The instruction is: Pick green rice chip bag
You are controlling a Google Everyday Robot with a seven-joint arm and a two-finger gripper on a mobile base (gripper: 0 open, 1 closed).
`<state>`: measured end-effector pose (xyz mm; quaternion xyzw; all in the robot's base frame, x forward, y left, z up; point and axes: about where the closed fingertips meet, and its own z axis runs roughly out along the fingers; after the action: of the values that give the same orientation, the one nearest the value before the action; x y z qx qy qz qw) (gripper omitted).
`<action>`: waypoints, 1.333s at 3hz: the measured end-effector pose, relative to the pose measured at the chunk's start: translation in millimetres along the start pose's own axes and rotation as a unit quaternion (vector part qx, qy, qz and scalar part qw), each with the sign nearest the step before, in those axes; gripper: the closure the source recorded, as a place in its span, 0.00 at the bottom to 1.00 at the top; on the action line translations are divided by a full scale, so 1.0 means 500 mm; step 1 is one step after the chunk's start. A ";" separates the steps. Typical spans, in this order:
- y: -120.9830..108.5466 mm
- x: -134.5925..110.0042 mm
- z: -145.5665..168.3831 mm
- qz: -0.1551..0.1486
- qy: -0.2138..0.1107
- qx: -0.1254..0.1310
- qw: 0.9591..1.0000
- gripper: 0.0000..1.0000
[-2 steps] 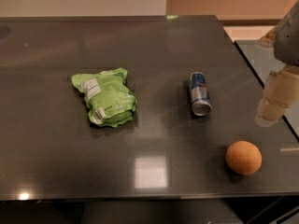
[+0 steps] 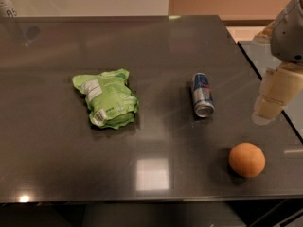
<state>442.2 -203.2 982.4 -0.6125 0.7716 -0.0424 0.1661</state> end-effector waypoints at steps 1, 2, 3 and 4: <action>-0.002 -0.082 0.002 -0.027 -0.019 0.007 0.999 0.00; 0.008 -0.178 0.023 -0.064 -0.035 0.006 0.997 0.00; 0.030 -0.266 0.055 -0.097 -0.052 0.001 0.994 0.00; 0.057 -0.341 0.103 -0.122 -0.064 -0.007 0.991 0.00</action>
Offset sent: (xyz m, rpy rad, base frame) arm 0.0276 0.1467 -0.0021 0.0319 -0.0467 0.2376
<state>464.8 -25.7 961.2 -0.7044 0.6795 -0.0178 0.2044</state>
